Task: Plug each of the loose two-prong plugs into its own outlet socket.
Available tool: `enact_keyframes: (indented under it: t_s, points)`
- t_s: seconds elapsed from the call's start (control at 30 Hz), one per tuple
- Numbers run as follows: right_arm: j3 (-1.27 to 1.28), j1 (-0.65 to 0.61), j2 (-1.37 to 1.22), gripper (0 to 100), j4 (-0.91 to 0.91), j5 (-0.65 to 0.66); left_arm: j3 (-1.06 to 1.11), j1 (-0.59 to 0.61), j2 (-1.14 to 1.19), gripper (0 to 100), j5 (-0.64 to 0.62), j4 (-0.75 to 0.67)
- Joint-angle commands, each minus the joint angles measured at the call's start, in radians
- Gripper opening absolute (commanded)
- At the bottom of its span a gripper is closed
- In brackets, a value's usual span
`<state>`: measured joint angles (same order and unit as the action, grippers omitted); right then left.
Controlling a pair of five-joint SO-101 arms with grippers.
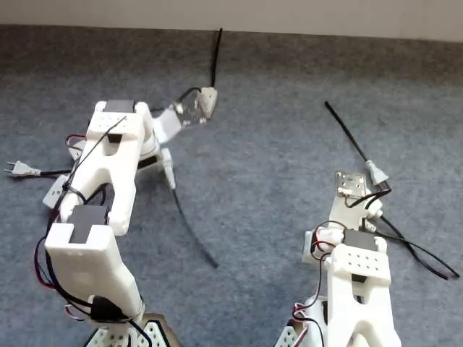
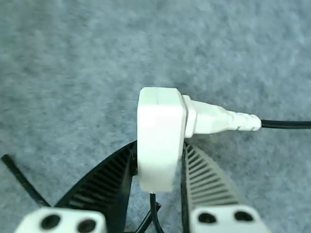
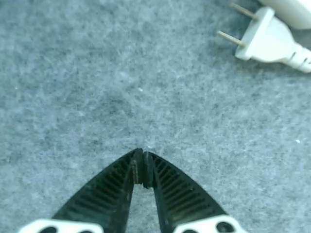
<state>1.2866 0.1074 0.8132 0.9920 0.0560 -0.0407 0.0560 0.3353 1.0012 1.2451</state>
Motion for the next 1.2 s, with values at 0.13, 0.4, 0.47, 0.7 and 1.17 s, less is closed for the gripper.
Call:
enact_keyframes:
  t_s: [0.13, 0.4, 0.47, 0.7, 1.17]
  points:
    - [-0.002, 0.008, 0.008, 0.7, -0.015, 0.002, -0.329, -0.128, 0.087, 3, -0.508, -0.135]
    - [0.002, 0.008, 0.007, 0.7, -0.03, 0.002, -0.791, -0.166, 0.424, 3, -0.661, -0.14]
    - [0.042, 0.007, 0.01, 0.7, -0.076, 0.002, -0.909, -0.168, 0.538, 4, -0.661, -0.13]
    - [0.114, 0.004, 0.015, 0.8, -0.162, 0.002, -1.282, -0.117, 0.88, 14, -0.661, -0.124]
    - [0.114, 0.004, 0.015, 0.9, -0.166, 0.002, -1.616, 0.027, 0.789, 37, -0.661, 0.126]
